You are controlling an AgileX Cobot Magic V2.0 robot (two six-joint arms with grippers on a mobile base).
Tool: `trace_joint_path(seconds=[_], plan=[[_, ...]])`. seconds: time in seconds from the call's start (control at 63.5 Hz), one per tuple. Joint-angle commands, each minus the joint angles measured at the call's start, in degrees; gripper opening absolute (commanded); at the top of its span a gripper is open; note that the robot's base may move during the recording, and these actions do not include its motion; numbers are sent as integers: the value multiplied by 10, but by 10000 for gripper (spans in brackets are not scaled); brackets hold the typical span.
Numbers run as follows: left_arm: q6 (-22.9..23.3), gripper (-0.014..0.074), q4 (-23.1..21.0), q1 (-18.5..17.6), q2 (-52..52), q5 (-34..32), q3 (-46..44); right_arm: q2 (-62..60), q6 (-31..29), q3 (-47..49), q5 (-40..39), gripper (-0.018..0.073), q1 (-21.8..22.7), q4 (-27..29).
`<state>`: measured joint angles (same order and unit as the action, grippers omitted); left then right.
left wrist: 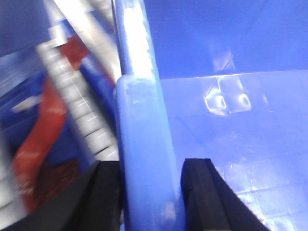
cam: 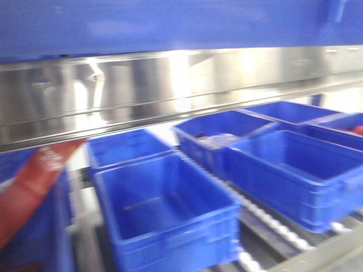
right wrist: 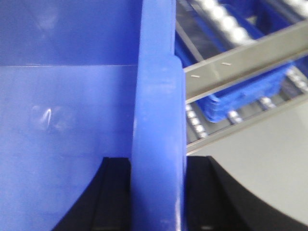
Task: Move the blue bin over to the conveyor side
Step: 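Hold the bin raised with both grippers and back away from the shelf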
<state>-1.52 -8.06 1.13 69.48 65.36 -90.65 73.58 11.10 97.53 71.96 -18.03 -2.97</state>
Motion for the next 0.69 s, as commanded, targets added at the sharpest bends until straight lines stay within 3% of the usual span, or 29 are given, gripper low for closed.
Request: trace_joint_path(seconds=[0.0,0.677], plan=[[-9,-18,-13,-3,-15,-49,-6,-12,-6,7,-51,-70,1,-14],[-9,-18,-13,-3,-15,-49,-6,-12,-6,7,-51,-70,1,-14]])
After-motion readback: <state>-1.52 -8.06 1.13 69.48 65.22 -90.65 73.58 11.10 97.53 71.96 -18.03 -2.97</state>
